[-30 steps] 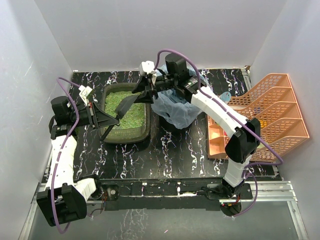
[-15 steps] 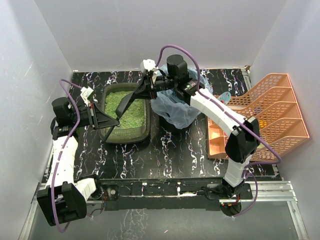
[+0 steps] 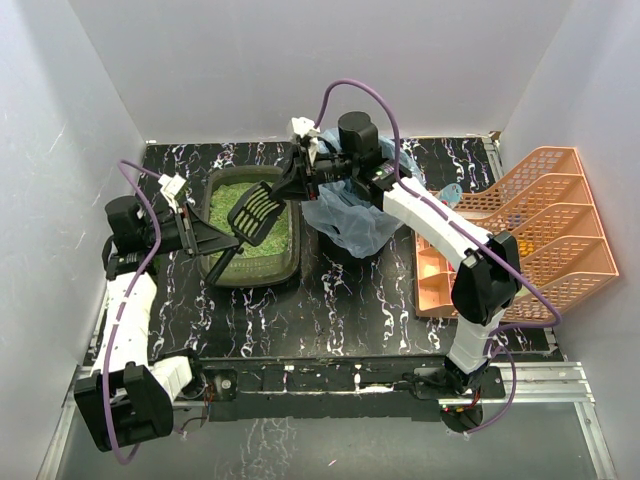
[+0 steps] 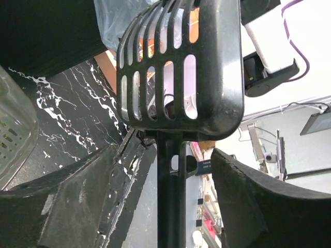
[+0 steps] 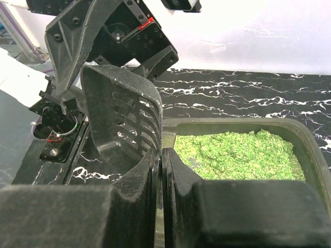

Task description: Clean the litter box

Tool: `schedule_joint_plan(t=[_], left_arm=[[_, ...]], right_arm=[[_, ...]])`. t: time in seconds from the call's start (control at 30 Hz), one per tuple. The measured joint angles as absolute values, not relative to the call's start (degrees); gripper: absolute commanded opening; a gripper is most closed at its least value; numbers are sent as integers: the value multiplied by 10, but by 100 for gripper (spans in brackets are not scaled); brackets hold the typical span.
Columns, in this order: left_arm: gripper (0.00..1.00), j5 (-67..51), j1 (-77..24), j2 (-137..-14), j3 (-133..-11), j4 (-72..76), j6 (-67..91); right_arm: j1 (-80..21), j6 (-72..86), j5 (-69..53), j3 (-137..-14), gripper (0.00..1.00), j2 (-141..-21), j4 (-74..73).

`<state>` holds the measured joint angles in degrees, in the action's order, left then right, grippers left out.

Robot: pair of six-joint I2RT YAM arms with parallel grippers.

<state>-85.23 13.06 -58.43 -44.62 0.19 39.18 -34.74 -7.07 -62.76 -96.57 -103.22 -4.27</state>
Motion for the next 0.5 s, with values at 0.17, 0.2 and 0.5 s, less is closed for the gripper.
schedule_joint_plan(t=[0.17,0.2,0.5], left_arm=[[83,-785,131,-612,-523,-169,231],[84,-764,131,-621,-554,-211,188],[94,-583,131,-591,-657,-366,-39]], right_arm=[[-348,-80,-589,-970,7,-1032,-84],[-348,-85,-575,-975,7,-1033,-104],[-349,-76,-465,-1050,7,-1046,-206]])
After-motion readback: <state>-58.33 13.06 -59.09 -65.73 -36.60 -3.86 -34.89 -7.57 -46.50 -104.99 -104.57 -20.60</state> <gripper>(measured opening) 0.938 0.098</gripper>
